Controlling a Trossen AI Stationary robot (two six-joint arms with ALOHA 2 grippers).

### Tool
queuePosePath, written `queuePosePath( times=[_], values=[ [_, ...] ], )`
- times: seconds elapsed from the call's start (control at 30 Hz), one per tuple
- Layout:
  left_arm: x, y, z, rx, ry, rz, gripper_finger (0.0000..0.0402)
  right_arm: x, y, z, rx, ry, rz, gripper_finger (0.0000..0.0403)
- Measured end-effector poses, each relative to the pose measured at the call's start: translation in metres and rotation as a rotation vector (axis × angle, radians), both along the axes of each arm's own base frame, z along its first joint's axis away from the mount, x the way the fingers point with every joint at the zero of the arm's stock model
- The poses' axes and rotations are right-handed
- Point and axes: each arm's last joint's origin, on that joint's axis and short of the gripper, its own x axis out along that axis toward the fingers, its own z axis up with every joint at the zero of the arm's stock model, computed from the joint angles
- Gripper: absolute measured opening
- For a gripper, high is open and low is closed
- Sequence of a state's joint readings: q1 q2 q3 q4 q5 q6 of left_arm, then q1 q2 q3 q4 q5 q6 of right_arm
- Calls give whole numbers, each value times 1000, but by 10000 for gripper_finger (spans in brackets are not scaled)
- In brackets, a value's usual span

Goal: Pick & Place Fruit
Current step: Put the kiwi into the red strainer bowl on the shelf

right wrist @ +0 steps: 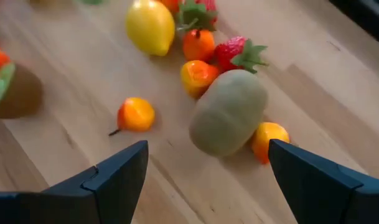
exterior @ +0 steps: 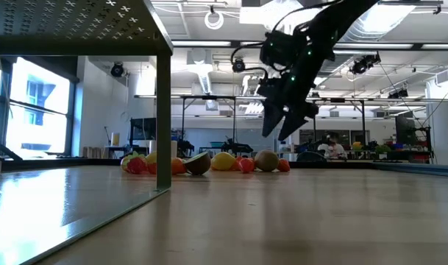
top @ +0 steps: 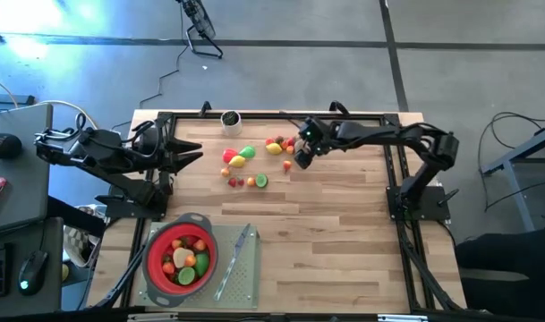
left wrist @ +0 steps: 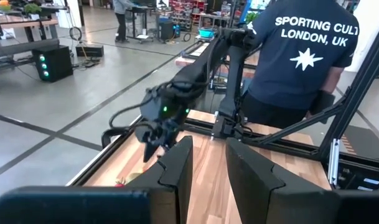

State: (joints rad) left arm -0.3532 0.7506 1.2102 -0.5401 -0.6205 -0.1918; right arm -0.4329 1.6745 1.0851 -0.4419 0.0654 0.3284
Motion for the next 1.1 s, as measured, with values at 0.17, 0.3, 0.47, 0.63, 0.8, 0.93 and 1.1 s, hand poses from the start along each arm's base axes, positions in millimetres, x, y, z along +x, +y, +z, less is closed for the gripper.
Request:
queuePosePath(
  times=[0.17,0.3,0.47,0.63,0.8,0.93,1.1],
  values=[
    [0,0,1,-3,-8,0,92,9,-4,-23,6,51,6,323],
    [0,0,1,-4,-11,0,92,14,-7,-35,-3,61,18,323],
    [0,0,1,-4,-11,0,92,19,-9,-44,-27,62,66,323],
    [0,0,1,-4,-9,1,92,21,-10,-53,-22,85,76,323],
    [0,0,1,-2,-6,1,92,23,-11,-51,-45,59,87,323],
    [0,0,1,-3,-6,1,92,26,-12,-49,-61,25,93,323],
    [0,0,1,-3,-6,1,92,27,-12,-49,-57,11,102,323]
  ],
)
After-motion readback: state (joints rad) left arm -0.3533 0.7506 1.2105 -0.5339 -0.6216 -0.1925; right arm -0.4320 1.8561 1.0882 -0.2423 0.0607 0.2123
